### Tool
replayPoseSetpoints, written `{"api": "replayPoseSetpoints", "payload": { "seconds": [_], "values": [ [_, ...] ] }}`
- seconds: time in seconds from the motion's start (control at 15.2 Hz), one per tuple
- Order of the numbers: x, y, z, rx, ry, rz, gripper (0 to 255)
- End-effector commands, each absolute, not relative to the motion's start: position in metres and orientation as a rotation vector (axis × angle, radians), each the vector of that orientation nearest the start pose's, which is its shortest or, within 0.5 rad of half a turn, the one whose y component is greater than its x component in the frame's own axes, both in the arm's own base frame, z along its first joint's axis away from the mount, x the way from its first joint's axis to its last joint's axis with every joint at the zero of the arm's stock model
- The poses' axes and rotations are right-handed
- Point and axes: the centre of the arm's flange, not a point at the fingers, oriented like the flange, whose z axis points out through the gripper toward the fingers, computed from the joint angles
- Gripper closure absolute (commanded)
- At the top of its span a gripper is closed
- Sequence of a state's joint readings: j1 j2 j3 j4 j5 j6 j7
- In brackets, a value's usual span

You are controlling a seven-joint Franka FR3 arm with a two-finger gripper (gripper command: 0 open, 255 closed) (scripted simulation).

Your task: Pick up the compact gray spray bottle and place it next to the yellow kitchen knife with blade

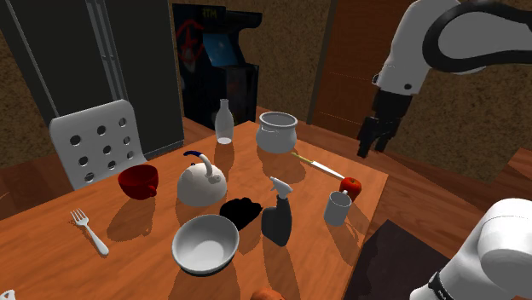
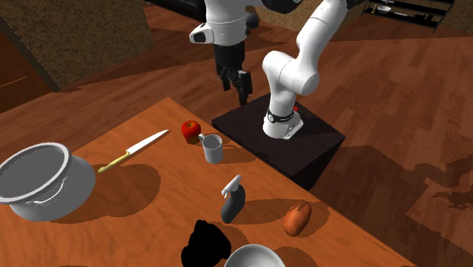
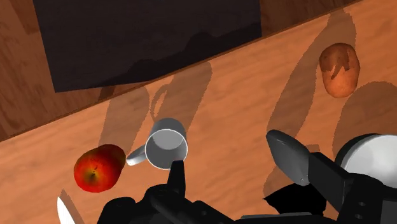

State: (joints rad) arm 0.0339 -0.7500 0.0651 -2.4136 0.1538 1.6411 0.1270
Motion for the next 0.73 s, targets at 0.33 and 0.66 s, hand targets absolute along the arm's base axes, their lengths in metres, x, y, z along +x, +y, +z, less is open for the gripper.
{"api": "replayPoseSetpoints", "payload": {
  "seconds": [0.33, 0.66],
  "values": [
    [0.356, 0.125, 0.518, -3.053, 0.035, -0.004, 0],
    [0.382, 0.178, 0.488, -3.066, -0.005, -0.041, 0]
  ]
}}
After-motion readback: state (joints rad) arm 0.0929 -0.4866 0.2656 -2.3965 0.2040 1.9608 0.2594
